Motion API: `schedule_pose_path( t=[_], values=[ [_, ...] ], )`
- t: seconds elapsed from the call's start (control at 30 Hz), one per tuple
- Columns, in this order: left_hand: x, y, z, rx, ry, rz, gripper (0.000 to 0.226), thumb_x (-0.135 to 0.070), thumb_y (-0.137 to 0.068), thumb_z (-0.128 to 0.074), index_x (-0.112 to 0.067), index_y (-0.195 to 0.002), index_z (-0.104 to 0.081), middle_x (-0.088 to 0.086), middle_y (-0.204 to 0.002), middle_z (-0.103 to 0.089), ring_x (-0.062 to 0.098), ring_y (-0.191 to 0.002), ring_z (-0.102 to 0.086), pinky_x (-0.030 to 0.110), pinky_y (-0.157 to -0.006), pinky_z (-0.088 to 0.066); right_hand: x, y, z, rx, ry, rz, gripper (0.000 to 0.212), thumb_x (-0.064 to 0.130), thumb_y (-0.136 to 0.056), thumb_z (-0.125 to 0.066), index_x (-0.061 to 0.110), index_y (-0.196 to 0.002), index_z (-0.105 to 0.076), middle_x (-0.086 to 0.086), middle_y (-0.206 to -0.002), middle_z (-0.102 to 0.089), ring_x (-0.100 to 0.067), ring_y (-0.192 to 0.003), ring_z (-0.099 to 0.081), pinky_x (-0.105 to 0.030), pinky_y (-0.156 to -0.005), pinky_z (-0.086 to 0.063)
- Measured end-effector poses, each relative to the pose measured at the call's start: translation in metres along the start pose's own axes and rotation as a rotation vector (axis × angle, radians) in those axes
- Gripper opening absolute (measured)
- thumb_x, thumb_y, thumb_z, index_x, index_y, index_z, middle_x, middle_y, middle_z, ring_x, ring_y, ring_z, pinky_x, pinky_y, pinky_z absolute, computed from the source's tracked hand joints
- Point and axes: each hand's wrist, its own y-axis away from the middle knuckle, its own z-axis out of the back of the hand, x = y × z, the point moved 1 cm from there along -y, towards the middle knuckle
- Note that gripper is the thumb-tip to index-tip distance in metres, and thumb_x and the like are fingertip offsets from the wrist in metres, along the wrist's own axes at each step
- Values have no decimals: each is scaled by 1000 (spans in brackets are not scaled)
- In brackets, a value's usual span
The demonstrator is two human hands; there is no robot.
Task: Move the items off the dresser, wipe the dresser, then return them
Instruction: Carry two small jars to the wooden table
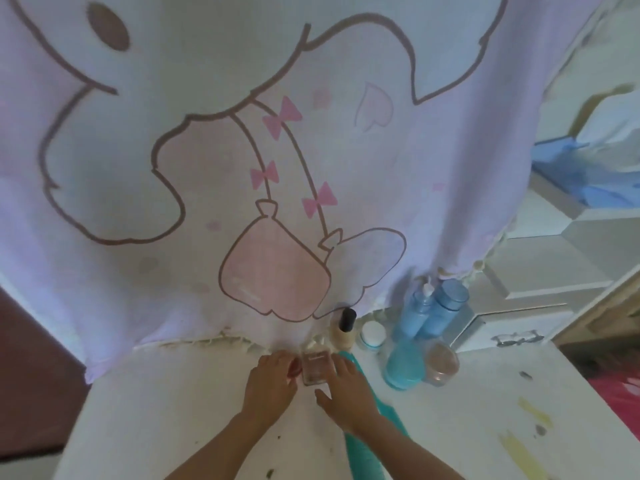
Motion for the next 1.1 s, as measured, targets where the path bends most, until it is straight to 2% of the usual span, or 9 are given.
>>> schedule_pose_path(
  t=[0.07,0.13,0.27,0.33,0.4,0.5,0.6,0.83,1.1],
  values=[
    [-4,-12,0,-34,-24,7,34,-23,-64,-72,-17,-97,-65,-1,-102,-62,24,-89,-63,32,-63,-51,-9,-14,-2,-14,-49,95,57,40,-63,-62,22,-115,-49,-1,-114,-60,-23,-99,-63,-26,-79,-53],
    [-5,-20,-4,-15,-70,48,30,-33,-44,-71,-23,-71,-66,-7,-74,-62,16,-59,-63,22,-41,-45,-21,-29,-13,20,-10,149,62,46,-40,-64,30,-97,-48,8,-89,-64,-13,-73,-66,-20,-58,-54],
    [0,-25,-26,22,-38,115,31,-13,-45,-82,-19,-72,-67,-1,-73,-64,22,-57,-62,27,-41,-45,-29,-46,-20,88,30,235,76,56,-29,-72,33,-99,-49,9,-88,-65,-10,-74,-66,-16,-59,-51],
    [8,-25,-40,73,17,193,44,-15,-29,-86,-25,-66,-64,-6,-66,-62,13,-48,-58,16,-36,-37,-30,-48,-13,90,66,295,71,50,-48,-75,26,-112,-53,2,-108,-61,-17,-99,-61,-25,-78,-51],
    [5,-23,-37,-9,21,235,45,-20,-27,-85,-26,-66,-63,-8,-64,-59,10,-48,-57,12,-34,-24,-29,-50,-13,126,112,332,60,31,-70,-67,20,-126,-46,-5,-127,-48,-26,-120,-45,-37,-95,-43],
    [-7,-7,-30,-50,92,294,27,-13,-64,-71,-16,-90,-64,1,-90,-58,20,-81,-60,16,-54,-31,-32,-55,-12,117,108,260,64,30,-41,-83,26,-102,-64,-3,-105,-63,-23,-92,-65,-33,-66,-55],
    [-8,1,-33,-86,84,343,31,-12,-81,-53,-12,-112,-57,3,-112,-51,20,-103,-52,18,-73,-33,-30,-57,-8,162,98,318,53,19,-76,-61,19,-127,-48,-7,-127,-51,-29,-117,-46,-38,-86,-44],
    [-9,26,-22,-197,125,394,37,-10,-80,-57,-11,-116,-57,5,-115,-50,18,-104,-52,13,-74,-32,-31,-57,-5,238,81,327,54,25,-80,-57,22,-131,-39,-4,-128,-41,-23,-115,-41,-29,-88,-39],
    [1,57,6,-366,159,408,33,-4,-75,-62,-6,-107,-63,2,-97,-43,22,-93,-54,5,-62,-28,-2,-46,17,217,28,467,62,27,-81,-58,22,-138,-35,-4,-133,-37,-22,-121,-34,-29,-94,-37]
  ],
)
